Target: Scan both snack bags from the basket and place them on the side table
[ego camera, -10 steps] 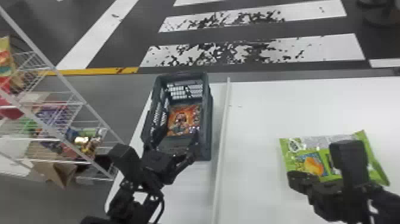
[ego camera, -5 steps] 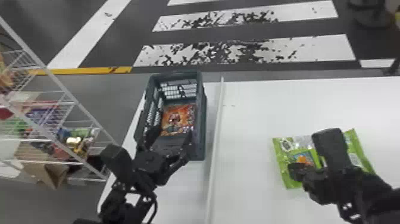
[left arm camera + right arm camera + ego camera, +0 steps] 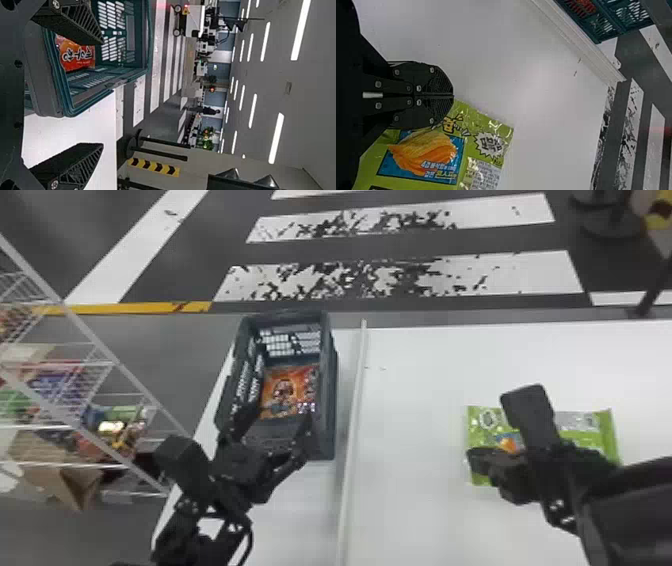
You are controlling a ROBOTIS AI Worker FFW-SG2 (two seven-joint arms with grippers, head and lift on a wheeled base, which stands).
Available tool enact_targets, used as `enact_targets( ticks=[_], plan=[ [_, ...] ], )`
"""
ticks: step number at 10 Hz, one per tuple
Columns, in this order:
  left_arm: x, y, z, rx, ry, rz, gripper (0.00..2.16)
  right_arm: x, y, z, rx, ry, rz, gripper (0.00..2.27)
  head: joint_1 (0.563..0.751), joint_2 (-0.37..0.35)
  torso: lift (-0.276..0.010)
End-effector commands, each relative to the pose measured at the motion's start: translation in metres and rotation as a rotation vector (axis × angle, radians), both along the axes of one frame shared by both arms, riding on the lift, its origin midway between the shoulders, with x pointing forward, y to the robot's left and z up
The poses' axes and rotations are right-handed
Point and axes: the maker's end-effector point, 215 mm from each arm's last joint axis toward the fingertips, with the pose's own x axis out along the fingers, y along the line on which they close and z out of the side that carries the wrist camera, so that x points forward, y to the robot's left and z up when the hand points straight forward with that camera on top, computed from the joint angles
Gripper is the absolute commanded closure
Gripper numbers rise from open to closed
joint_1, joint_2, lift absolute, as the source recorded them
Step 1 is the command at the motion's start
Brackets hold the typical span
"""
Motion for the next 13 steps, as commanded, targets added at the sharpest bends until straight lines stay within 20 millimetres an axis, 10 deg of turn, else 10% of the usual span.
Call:
enact_targets(
  ticks=[1,5,9,13],
  plan=[
    [0.0,0.0,0.002,0.0,-0.006,0.0,0.08,0.019,0.007,0.009,0.014,-0.022,-0.001,2.26,0.695,0.221,-0.075],
    [0.0,0.002,0.002,0.002,-0.007,0.002,0.08,0.066,0.005,0.024,0.041,-0.091,-0.021,2.26,0.695,0.225,-0.075],
    [0.003,0.0,0.001,-0.001,-0.008,-0.003,0.08,-0.021,-0.014,0.031,0.11,0.068,-0.055,2.26,0.695,0.221,-0.075],
    [0.001,0.0,0.0,0.0,-0.005,-0.002,0.08,-0.055,-0.024,0.018,0.095,0.15,-0.055,2.26,0.695,0.208,-0.075]
  ],
)
